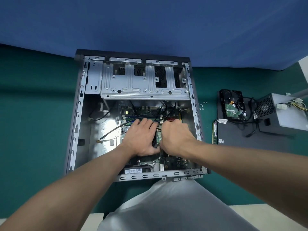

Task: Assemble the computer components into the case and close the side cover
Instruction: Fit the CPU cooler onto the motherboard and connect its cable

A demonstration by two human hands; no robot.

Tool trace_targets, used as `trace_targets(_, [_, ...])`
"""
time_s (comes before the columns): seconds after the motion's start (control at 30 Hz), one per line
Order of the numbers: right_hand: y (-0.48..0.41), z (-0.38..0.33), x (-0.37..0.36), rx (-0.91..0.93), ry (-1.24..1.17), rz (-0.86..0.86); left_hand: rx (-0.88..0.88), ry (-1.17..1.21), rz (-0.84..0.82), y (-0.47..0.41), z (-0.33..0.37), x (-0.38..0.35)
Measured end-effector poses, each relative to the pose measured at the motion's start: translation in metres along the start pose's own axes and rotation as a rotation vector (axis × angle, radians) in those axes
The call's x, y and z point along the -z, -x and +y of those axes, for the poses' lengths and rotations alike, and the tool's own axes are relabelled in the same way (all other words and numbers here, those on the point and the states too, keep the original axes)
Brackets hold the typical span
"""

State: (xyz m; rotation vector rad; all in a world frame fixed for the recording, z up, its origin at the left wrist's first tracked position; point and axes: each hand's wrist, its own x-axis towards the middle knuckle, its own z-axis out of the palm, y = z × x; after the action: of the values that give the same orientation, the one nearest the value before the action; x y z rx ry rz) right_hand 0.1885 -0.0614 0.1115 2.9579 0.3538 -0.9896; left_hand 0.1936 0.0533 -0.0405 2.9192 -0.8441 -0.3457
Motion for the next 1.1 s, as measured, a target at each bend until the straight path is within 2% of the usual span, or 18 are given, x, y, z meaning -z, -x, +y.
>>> trace_targets(0.1, [0.009,-0.003,0.001,0.134,0.138,-0.085,-0.001,0.007,-0.009,0.000,0.000,0.000])
trace_targets(0.23, [0.011,0.004,0.001,0.500,0.573,0.030,0.008,0.011,-0.033,0.001,-0.001,0.003])
trace_targets(0.3, [0.008,0.010,0.002,0.641,0.664,0.020,0.003,0.006,-0.023,0.001,0.000,0.002])
trace_targets(0.33, [0.007,0.012,0.003,0.649,0.658,0.018,0.000,0.004,-0.020,0.000,0.000,0.001])
trace_targets(0.37, [0.006,0.012,0.002,0.583,0.594,0.004,-0.001,0.004,-0.022,0.000,0.000,0.001])
trace_targets(0.4, [0.004,0.010,0.002,0.442,0.447,0.001,-0.002,0.003,-0.024,0.000,0.000,0.001])
trace_targets(0.5, [0.000,0.004,0.006,-0.098,-0.145,-0.067,-0.003,-0.021,-0.021,-0.001,0.000,0.000])
trace_targets(0.53, [-0.002,0.003,0.008,-0.153,-0.226,-0.091,-0.003,-0.019,-0.017,-0.001,-0.001,0.000])
trace_targets(0.57, [-0.003,0.003,0.008,-0.133,-0.207,-0.125,-0.005,-0.013,-0.014,0.000,-0.001,0.000])
trace_targets(0.67, [0.005,0.000,0.013,0.099,0.059,-0.239,-0.008,-0.004,-0.007,0.000,0.000,0.000])
trace_targets(0.7, [0.007,0.001,0.013,0.196,0.208,-0.215,-0.002,0.007,-0.009,0.000,0.000,0.001])
trace_targets(0.8, [0.006,0.010,0.008,0.562,0.682,0.015,0.011,0.021,-0.022,0.000,0.000,0.001])
trace_targets(0.87, [0.006,0.014,0.005,0.656,0.761,0.052,0.010,0.015,-0.033,0.001,0.000,0.001])
trace_targets(0.93, [0.006,0.013,0.001,0.518,0.590,0.040,0.002,0.003,-0.029,0.000,-0.001,0.001])
trace_targets(1.03, [-0.002,0.007,0.004,0.028,-0.053,-0.044,-0.007,-0.016,-0.001,0.001,-0.001,0.000])
trace_targets(1.07, [-0.006,0.008,0.006,-0.060,-0.178,-0.073,-0.007,-0.016,0.008,0.000,-0.001,0.000])
trace_targets(1.1, [-0.010,0.009,0.008,-0.064,-0.160,-0.111,-0.008,-0.014,0.011,0.000,-0.001,0.000])
